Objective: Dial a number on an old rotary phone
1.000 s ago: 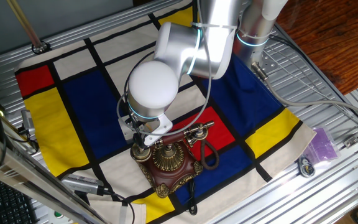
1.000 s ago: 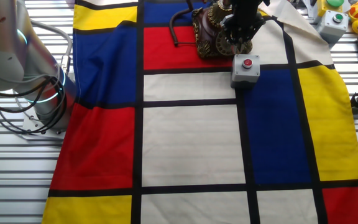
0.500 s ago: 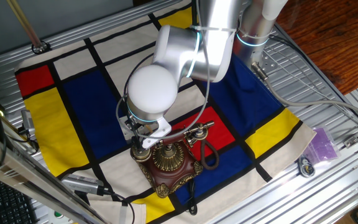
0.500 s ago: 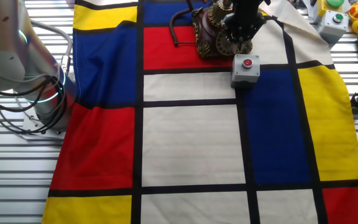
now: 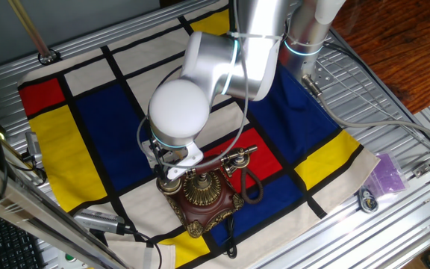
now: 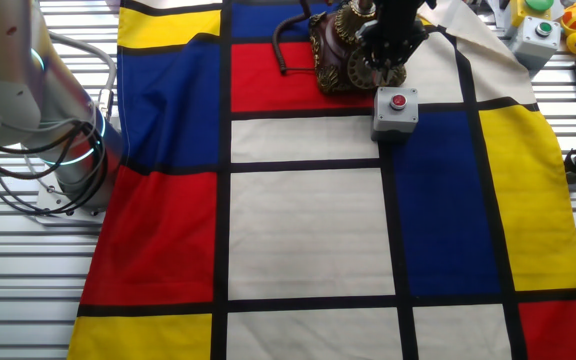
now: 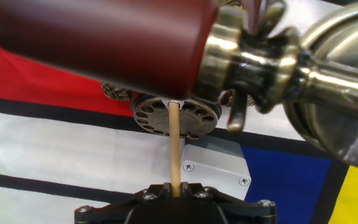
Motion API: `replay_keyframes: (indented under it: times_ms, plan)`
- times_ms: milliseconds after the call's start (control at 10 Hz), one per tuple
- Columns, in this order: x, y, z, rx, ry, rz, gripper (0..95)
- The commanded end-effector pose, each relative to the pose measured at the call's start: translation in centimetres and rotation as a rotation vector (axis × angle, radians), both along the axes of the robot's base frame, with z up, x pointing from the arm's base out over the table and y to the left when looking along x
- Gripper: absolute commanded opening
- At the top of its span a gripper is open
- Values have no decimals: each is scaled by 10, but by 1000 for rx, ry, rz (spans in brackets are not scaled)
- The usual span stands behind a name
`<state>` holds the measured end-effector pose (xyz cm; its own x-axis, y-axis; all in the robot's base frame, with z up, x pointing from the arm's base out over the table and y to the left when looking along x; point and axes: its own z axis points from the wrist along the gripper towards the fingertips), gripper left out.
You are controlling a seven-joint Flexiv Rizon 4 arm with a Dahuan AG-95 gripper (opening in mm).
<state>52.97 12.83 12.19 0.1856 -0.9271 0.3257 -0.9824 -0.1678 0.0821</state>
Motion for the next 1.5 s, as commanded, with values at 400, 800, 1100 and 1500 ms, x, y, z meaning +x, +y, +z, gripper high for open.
replay_keyframes:
  times_ms: [400, 800, 1100, 1500]
  plan:
    - [0, 1, 0, -5, 29, -42, 0]
    - [0, 1, 0, -8, 48, -69, 0]
    - [0, 1, 0, -8, 50, -78, 0]
    - [0, 1, 0, -5, 57, -98, 0]
